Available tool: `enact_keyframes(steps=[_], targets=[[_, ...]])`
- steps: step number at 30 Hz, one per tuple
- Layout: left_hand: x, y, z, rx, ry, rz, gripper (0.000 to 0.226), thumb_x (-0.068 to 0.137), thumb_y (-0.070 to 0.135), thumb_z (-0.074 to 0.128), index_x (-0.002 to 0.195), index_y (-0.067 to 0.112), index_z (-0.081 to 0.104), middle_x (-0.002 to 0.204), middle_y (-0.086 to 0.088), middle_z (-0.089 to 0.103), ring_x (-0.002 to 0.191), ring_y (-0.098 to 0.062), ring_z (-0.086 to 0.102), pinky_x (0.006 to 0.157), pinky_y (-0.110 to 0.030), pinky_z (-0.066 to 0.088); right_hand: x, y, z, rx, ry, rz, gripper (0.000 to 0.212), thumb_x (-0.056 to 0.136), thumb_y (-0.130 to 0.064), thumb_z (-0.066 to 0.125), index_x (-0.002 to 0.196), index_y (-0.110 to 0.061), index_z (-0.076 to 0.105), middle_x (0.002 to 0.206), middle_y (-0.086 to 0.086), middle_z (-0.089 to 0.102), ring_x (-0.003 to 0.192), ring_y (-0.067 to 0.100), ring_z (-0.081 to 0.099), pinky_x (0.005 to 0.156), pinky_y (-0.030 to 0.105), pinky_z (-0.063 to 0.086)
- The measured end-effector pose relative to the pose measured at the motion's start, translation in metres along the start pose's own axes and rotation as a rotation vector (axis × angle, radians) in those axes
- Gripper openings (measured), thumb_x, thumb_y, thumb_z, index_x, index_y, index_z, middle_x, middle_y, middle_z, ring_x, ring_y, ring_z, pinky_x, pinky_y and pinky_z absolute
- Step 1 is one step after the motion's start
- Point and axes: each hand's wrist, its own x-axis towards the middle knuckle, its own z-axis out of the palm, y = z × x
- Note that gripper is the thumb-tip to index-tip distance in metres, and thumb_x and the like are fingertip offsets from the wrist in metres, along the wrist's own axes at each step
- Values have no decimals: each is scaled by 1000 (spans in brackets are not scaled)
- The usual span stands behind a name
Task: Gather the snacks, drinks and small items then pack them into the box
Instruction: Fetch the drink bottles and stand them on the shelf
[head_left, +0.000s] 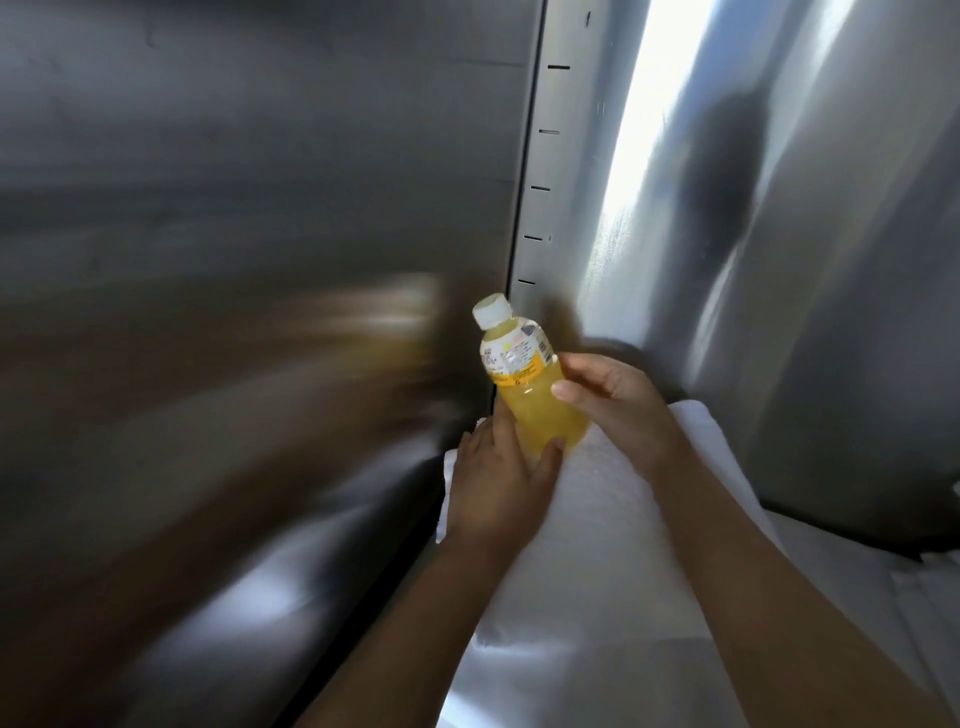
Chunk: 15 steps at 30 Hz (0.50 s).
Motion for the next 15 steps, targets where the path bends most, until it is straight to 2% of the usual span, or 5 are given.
enact_keyframes(steps=[5,9,11,12,15], targets=[[-3,0,-1,-75,45,30,64,94,42,49,146,15,25,137,-8,48,127,-26,40,106,-33,27,-3,-6,0,125,-92,46,39,83,-18,68,120,-9,61,113,10,69,104,25,65,82,32,54],[-4,-2,-2,-50,90,131,62,96,33,49,148,10,22,129,-8,53,119,-25,46,100,-32,32,-4,-6,10,14,-110,35,58,69,-33,80,122,-29,55,116,-4,67,104,17,65,83,28,55],[-3,-2,-2,-48,90,180,63,96,28,48,149,11,18,128,-7,53,118,-22,46,100,-30,33,-4,-2,16,-125,-19,24,70,55,-45,84,118,-39,53,115,-10,65,106,10,63,87,27,53],[-4,-2,-2,-40,94,198,65,96,26,49,150,11,16,127,-7,52,117,-21,45,100,-29,32,-4,0,17,-174,51,16,75,52,-48,85,118,-39,52,117,-10,63,109,10,60,91,32,52],[-5,-2,-1,-24,104,217,71,95,25,52,149,13,9,129,-6,50,118,-19,42,96,-24,29,-2,2,14,-225,153,-40,78,54,-47,84,124,-37,49,121,-7,58,114,13,57,94,44,50]])
